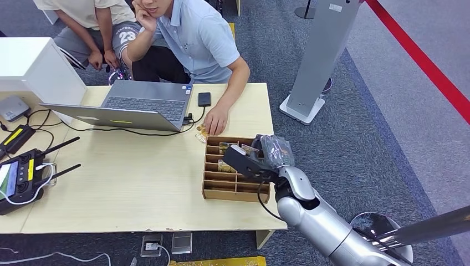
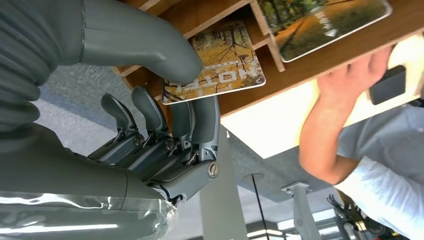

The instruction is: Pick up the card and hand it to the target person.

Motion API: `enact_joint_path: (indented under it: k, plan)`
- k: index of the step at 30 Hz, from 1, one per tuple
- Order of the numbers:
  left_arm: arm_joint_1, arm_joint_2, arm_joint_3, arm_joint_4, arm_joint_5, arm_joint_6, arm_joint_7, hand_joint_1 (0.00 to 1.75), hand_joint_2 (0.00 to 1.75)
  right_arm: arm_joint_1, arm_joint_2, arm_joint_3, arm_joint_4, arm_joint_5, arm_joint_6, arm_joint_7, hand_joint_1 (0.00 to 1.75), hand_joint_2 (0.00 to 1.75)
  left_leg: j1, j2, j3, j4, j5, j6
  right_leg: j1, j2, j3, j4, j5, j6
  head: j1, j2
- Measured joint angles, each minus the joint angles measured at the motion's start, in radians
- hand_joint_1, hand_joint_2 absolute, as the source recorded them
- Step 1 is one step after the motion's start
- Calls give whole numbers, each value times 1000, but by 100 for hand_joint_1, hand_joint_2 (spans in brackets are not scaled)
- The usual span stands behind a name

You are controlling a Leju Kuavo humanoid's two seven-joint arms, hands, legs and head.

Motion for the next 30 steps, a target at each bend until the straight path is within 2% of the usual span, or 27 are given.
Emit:
enact_joint_path:
  k: [5,13,17,20,23,26,30]
  plan:
    - [0,1,0,0,11,2,0,0,175,8,-16,-11,-83,-22,10,23,150,175,0,0,0,0,0,0,0,0,0,0,0,0,0,0]
    - [2,4,0,2,31,3,0,0,175,31,-58,-38,-317,32,8,51,150,175,0,0,0,0,0,0,0,0,-1,0,0,0,0,0]
    - [2,4,0,2,33,2,-1,0,175,35,-67,-44,-408,54,17,32,150,175,0,0,0,0,0,0,0,0,-1,0,0,0,0,0]
    - [2,4,0,2,31,0,-3,0,175,33,-67,-44,-424,55,14,-23,150,175,0,0,-1,0,0,0,0,0,0,0,0,0,0,0]
    - [1,4,0,2,27,-6,-7,0,175,28,-57,-44,-390,59,-55,-125,150,175,0,0,-1,0,0,0,0,0,0,0,0,0,0,0]
    - [0,2,0,2,22,-7,-14,0,175,18,-34,-42,-309,81,-189,-227,150,175,0,0,-1,0,0,0,0,0,0,0,0,0,0,0]
    - [-2,0,0,2,12,-7,-19,0,175,12,-10,-42,-190,152,-362,-275,150,175,0,0,-1,0,0,0,0,0,0,0,0,0,0,0]
